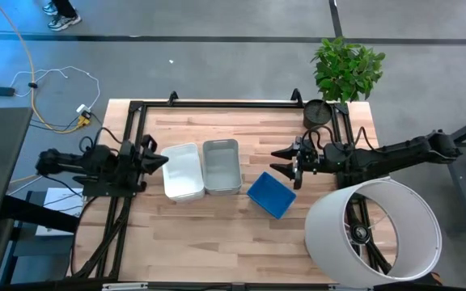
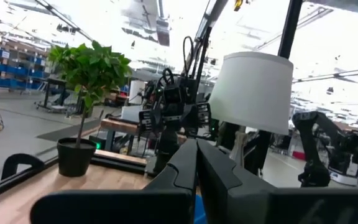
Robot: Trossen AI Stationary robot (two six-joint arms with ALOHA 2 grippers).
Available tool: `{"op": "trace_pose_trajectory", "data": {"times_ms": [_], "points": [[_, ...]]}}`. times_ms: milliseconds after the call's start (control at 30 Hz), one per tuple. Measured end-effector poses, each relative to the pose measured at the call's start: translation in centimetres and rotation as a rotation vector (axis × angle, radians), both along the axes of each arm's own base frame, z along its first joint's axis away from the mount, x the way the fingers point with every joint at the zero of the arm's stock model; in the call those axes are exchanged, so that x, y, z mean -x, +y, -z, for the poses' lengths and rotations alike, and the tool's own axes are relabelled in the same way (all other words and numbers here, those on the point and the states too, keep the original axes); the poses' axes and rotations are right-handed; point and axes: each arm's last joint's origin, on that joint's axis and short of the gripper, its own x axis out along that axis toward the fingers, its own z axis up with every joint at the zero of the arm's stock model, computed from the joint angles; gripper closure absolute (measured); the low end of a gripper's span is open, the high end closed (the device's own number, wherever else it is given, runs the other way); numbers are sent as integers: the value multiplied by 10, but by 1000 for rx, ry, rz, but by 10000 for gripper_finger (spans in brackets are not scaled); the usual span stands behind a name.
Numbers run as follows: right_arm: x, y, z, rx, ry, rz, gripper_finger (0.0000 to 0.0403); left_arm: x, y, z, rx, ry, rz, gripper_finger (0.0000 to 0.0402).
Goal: Stack baskets by color
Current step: Return to Home Position
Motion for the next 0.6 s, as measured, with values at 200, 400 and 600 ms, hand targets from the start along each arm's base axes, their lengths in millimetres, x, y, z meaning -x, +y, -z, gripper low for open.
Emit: {"op": "trace_pose_trajectory", "data": {"times_ms": [200, 400, 600], "points": [[0, 0, 0, -8, -1, 0, 181, -3, 0, 17, -34, -15, 8, 401], [0, 0, 0, -29, -3, 1, 181, -4, 5, 21, -105, 40, -13, 401], [0, 0, 0, -31, 0, -3, 181, -6, 13, 35, -115, 185, -19, 401]]}}
